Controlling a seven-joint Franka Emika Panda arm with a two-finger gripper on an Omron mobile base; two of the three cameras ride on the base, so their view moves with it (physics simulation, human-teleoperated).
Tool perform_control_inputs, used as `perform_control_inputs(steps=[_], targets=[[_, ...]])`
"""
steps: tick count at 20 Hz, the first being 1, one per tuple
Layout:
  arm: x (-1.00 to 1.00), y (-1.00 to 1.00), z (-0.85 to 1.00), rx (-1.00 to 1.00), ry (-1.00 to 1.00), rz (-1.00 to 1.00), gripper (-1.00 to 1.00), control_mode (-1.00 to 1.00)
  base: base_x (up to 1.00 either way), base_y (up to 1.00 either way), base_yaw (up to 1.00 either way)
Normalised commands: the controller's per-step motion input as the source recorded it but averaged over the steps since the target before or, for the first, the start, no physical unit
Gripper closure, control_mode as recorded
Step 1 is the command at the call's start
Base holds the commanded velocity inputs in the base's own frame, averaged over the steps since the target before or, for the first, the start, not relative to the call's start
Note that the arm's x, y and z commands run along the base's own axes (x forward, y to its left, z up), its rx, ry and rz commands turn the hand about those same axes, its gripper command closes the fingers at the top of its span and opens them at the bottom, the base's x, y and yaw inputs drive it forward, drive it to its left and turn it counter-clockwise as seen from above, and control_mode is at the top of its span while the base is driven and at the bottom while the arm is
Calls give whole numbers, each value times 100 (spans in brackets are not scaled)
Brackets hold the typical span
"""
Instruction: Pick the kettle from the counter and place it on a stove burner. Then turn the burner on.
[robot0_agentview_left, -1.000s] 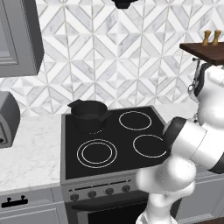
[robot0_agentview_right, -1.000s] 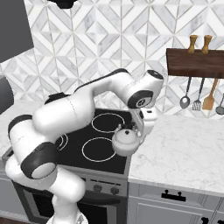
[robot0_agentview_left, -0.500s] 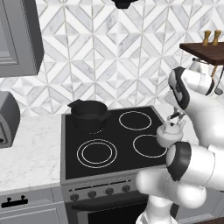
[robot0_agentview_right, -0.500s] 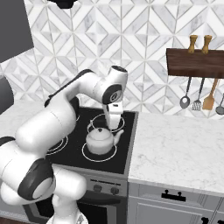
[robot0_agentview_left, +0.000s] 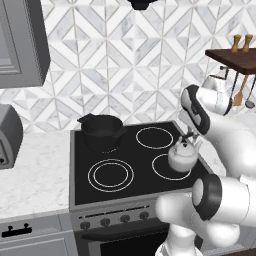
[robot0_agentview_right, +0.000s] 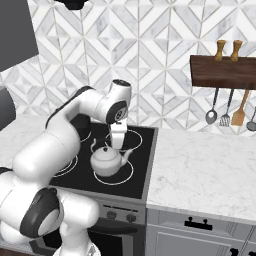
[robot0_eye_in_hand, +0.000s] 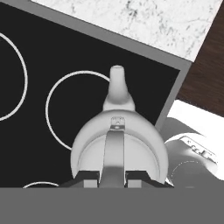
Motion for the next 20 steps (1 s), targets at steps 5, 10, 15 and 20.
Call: perform_control_inputs(steps=[5,10,15,20], targets=[[0,0,-24,-3,0,0,100,-100,0,0,0],[4,12,-21,0,0,0,100,-100,0,0,0],[3,15,-8,0,-7,0,100,-100,0,0,0],[18,14,-5,0,-4,-3,100,-100,0,0,0]])
